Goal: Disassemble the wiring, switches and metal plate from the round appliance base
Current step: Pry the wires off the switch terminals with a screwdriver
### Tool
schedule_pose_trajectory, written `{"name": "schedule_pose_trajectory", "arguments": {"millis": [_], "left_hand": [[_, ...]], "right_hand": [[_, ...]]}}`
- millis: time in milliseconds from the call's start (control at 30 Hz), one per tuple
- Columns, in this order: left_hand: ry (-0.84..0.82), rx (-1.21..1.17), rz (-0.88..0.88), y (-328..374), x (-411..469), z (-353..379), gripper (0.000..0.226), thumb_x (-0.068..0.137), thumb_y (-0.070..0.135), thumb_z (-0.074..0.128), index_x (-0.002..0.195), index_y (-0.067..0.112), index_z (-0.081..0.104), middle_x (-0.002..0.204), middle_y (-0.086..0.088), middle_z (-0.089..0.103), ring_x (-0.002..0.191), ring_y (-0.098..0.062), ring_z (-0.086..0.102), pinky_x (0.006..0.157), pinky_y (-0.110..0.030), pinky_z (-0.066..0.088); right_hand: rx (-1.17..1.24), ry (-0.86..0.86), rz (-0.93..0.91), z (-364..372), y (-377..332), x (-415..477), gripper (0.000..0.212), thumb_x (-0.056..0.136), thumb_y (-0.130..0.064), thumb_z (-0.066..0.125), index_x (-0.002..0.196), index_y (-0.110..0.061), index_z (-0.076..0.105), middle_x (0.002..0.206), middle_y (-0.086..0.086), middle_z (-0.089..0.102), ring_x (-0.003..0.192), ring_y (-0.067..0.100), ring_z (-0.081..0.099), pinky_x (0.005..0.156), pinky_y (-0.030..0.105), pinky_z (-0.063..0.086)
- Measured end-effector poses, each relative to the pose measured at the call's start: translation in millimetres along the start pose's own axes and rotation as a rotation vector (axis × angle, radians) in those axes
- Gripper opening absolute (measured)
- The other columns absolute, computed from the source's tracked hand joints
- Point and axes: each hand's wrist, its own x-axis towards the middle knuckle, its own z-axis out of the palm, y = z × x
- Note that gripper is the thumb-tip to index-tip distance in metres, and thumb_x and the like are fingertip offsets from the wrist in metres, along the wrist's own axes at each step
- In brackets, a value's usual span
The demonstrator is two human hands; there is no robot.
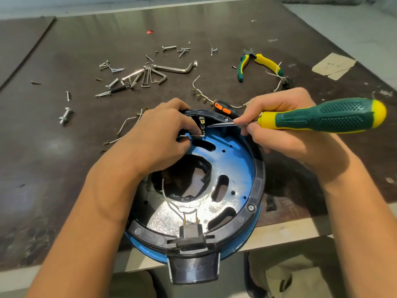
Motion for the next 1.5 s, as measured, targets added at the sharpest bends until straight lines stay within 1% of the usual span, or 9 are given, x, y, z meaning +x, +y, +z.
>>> {"name": "schedule_pose_trajectory", "arguments": {"millis": [100, 233, 400, 667, 800, 900, 1100, 1267, 1500], "left_hand": [[-0.002, -0.006, 0.0, 0.5, -0.4, -0.2, 0.034, 0.085, 0.015, 0.06, 0.107, 0.036, 0.074, 0.134, 0.001, 0.049, 0.117, -0.021, 0.051, 0.101, -0.04, 0.042], [-0.006, -0.002, 0.0, 1.1, 0.0, 0.2, 0.033, 0.085, 0.015, 0.06, 0.107, 0.036, 0.074, 0.135, 0.001, 0.049, 0.117, -0.021, 0.051, 0.101, -0.038, 0.041], [-0.008, -0.002, -0.005, 0.7, -0.1, 0.2, 0.032, 0.086, 0.015, 0.061, 0.107, 0.036, 0.074, 0.136, 0.001, 0.048, 0.119, -0.02, 0.05, 0.103, -0.04, 0.042], [-0.003, 0.006, -0.001, -0.4, 0.0, 0.0, 0.031, 0.086, 0.017, 0.062, 0.107, 0.036, 0.074, 0.133, 0.003, 0.049, 0.116, -0.019, 0.05, 0.099, -0.036, 0.041], [0.0, -0.013, -0.007, 0.0, 0.2, 0.3, 0.033, 0.085, 0.015, 0.063, 0.108, 0.036, 0.075, 0.134, 0.003, 0.05, 0.117, -0.019, 0.051, 0.102, -0.037, 0.041], [0.005, -0.029, -0.014, 0.0, 0.9, 0.1, 0.035, 0.084, 0.013, 0.064, 0.109, 0.036, 0.075, 0.136, 0.004, 0.05, 0.118, -0.019, 0.051, 0.103, -0.036, 0.04], [0.012, -0.03, -0.001, -0.5, 1.8, 0.7, 0.033, 0.086, 0.013, 0.067, 0.109, 0.035, 0.075, 0.133, 0.005, 0.053, 0.115, -0.02, 0.054, 0.102, -0.037, 0.042], [0.016, -0.03, 0.008, 0.0, 2.8, 0.2, 0.024, 0.087, 0.02, 0.072, 0.105, 0.034, 0.077, 0.127, 0.004, 0.055, 0.112, -0.021, 0.055, 0.099, -0.04, 0.043], [0.024, -0.036, -0.011, -0.1, 4.9, -0.2, 0.026, 0.088, 0.015, 0.07, 0.104, 0.034, 0.077, 0.127, 0.003, 0.055, 0.111, -0.023, 0.056, 0.1, -0.04, 0.043]], "right_hand": [[0.007, -0.004, 0.051, 2.0, 2.7, 1.9, 0.014, 0.084, -0.001, 0.065, 0.09, -0.006, 0.076, 0.071, 0.021, 0.068, 0.051, 0.01, 0.054, 0.055, 0.021, 0.043], [-0.006, -0.031, 0.038, -0.2, 7.7, 3.2, 0.008, 0.088, -0.005, 0.069, 0.091, -0.005, 0.076, 0.063, -0.007, 0.064, 0.054, 0.005, 0.054, 0.058, 0.015, 0.04], [-0.046, -0.057, -0.013, 1.1, 11.6, 5.1, 0.004, 0.092, -0.005, 0.072, 0.093, -0.002, 0.076, 0.069, -0.017, 0.067, 0.064, 0.003, 0.06, 0.065, 0.009, 0.04], [-0.26, 0.021, 0.055, 9.2, 10.1, 13.7, 0.031, 0.089, -0.005, 0.075, 0.078, -0.032, 0.067, 0.066, -0.031, 0.064, 0.065, -0.006, 0.065, 0.06, 0.004, 0.043], [-0.185, 0.06, 0.12, 13.4, 4.8, 13.0, 0.02, 0.09, -0.002, 0.072, 0.076, -0.016, 0.071, 0.059, -0.017, 0.064, 0.057, 0.0, 0.061, 0.057, 0.008, 0.044], [0.015, 0.13, 0.156, 18.5, -0.5, 13.0, 0.016, 0.09, 0.004, 0.068, 0.074, -0.002, 0.069, 0.06, 0.002, 0.063, 0.055, 0.007, 0.054, 0.061, 0.022, 0.045], [0.18, 0.243, 0.235, 30.0, -7.2, 17.6, 0.02, 0.079, -0.007, 0.061, 0.071, 0.011, 0.059, 0.057, 0.009, 0.06, 0.043, 0.008, 0.041, 0.044, 0.014, 0.031], [0.293, 0.315, 0.312, 31.4, -4.8, 22.9, 0.018, 0.077, 0.0, 0.06, 0.069, 0.013, 0.051, 0.053, 0.01, 0.056, 0.037, 0.01, 0.03, 0.04, 0.013, 0.023], [0.054, 0.15, 0.167, 24.3, -3.0, 14.9, 0.009, 0.078, -0.005, 0.061, 0.074, 0.001, 0.065, 0.061, 0.013, 0.064, 0.055, 0.004, 0.05, 0.054, 0.016, 0.039]]}}
